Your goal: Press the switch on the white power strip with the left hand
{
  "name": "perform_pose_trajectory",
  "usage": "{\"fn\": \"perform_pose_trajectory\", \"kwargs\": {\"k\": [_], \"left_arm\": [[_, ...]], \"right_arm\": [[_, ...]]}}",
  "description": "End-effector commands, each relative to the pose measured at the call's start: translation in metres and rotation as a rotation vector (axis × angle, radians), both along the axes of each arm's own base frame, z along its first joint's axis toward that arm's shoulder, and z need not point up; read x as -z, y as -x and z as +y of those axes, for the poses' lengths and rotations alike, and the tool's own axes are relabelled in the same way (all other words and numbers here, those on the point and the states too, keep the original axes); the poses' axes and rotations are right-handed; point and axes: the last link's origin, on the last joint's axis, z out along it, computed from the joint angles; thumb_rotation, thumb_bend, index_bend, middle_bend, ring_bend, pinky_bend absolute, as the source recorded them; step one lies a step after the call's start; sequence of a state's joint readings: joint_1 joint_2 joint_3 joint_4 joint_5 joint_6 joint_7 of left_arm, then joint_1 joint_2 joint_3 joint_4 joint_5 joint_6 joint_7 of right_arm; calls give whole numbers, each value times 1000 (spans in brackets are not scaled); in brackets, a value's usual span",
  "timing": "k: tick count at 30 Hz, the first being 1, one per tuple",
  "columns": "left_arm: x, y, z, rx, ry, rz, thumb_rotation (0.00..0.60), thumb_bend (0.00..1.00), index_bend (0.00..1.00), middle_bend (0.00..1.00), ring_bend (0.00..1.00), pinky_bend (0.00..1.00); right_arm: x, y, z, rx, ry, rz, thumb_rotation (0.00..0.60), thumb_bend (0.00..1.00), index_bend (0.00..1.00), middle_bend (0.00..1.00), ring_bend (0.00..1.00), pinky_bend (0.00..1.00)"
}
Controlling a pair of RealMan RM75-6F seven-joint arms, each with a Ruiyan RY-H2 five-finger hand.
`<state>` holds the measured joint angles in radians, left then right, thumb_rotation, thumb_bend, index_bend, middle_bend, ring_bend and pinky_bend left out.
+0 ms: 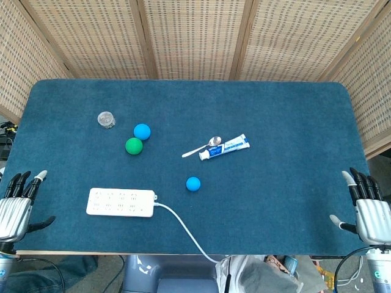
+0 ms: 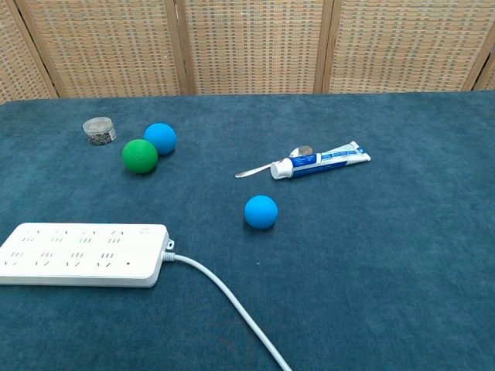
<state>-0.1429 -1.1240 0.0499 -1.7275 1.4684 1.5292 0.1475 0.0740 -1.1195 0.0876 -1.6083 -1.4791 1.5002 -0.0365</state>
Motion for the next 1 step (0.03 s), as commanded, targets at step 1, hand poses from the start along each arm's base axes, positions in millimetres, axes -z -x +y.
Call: {"fn": "perform_pose_trajectory", "kwargs": {"k": [1], "left_arm": [[1,0,0,-4,12,-26,600,0,0,0,0,0]], "right_arm": [[0,0,0,1,-1,0,600,0,0,0,0,0]]}}
